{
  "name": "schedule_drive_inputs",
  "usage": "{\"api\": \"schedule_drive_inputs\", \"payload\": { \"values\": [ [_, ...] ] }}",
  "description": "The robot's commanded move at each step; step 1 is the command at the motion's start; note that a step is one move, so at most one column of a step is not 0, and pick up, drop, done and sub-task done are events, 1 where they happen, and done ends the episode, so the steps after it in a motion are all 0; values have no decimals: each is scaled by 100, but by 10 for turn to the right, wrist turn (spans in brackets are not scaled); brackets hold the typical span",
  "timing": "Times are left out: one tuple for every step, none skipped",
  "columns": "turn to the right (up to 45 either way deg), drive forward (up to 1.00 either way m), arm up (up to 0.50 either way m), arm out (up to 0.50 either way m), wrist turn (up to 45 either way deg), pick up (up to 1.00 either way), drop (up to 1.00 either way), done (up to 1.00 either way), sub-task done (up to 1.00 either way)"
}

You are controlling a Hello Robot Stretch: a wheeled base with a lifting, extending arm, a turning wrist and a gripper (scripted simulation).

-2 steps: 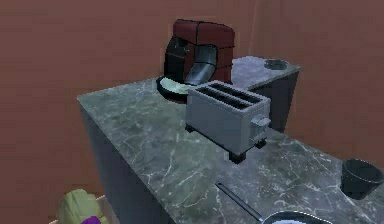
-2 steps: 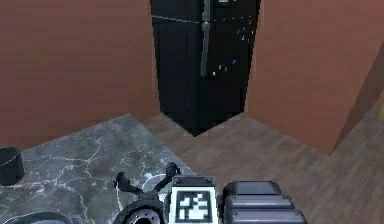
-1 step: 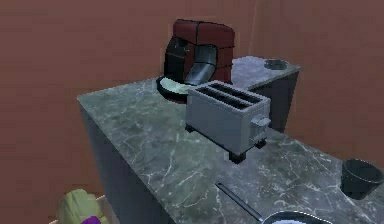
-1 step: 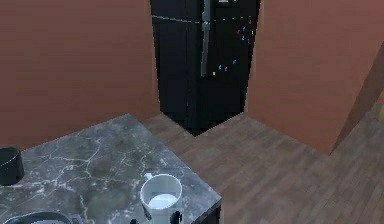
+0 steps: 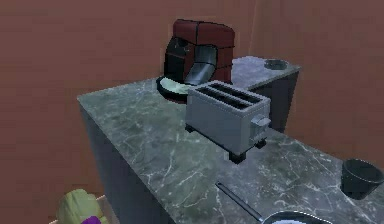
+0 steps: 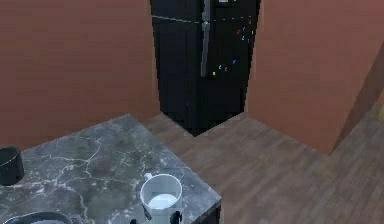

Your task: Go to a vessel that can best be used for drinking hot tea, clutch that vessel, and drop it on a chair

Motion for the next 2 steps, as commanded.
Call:
{"api": "schedule_drive_inputs", "payload": {
  "values": [
    [0,0,10,0,0,0,0,0,0],
    [-450,0,0,0,0,0,0,0,0]
  ]
}}
